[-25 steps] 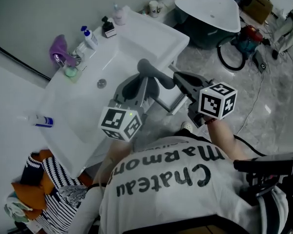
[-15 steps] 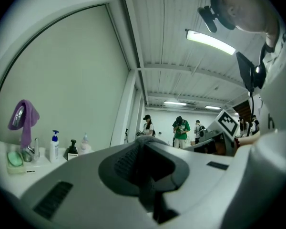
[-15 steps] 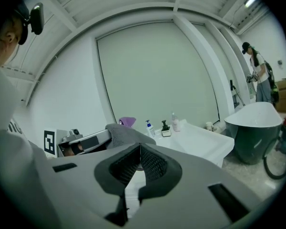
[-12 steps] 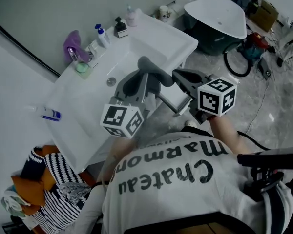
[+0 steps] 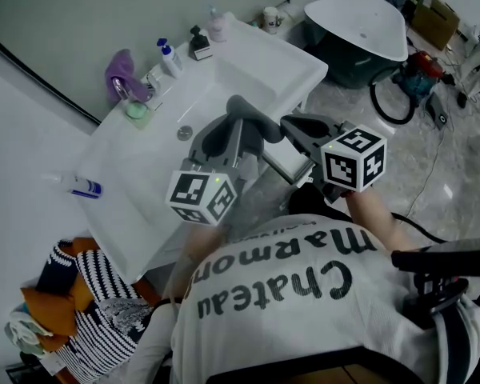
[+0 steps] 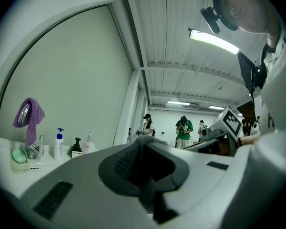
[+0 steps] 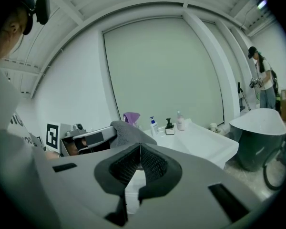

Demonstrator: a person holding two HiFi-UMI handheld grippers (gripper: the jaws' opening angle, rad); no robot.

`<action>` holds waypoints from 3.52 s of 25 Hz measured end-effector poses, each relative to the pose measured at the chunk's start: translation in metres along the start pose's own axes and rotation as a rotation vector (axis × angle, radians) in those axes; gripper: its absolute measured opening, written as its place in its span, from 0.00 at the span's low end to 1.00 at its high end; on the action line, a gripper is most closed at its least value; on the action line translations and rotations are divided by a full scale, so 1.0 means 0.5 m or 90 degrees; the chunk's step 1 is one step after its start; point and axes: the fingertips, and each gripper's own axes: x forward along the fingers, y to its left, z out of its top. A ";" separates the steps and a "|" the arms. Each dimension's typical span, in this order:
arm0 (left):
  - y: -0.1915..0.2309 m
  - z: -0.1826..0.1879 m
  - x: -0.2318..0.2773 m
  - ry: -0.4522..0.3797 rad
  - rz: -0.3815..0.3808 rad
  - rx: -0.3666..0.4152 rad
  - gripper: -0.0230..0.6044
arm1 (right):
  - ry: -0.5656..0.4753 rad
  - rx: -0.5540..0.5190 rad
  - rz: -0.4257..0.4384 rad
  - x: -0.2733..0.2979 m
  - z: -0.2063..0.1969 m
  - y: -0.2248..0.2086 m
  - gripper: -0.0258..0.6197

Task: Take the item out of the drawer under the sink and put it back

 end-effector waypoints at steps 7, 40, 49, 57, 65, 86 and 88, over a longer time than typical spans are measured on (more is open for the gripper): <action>-0.009 -0.004 0.014 0.008 0.001 0.017 0.09 | -0.008 0.005 0.011 0.005 -0.003 -0.020 0.06; 0.053 -0.029 0.358 0.052 0.079 0.022 0.09 | 0.022 0.045 0.081 0.104 0.080 -0.373 0.06; 0.063 -0.024 0.436 0.064 0.143 0.023 0.09 | 0.034 0.052 0.142 0.134 0.116 -0.457 0.06; 0.103 -0.023 0.457 0.043 0.223 -0.035 0.09 | 0.046 0.043 0.217 0.179 0.142 -0.490 0.06; 0.119 -0.043 0.478 0.077 0.273 -0.021 0.09 | 0.056 0.079 0.264 0.216 0.131 -0.519 0.06; 0.166 -0.157 0.565 0.213 0.282 0.007 0.09 | 0.102 0.172 0.288 0.245 0.020 -0.578 0.06; 0.174 -0.160 0.575 0.221 0.285 0.030 0.09 | 0.100 0.172 0.294 0.243 0.019 -0.573 0.06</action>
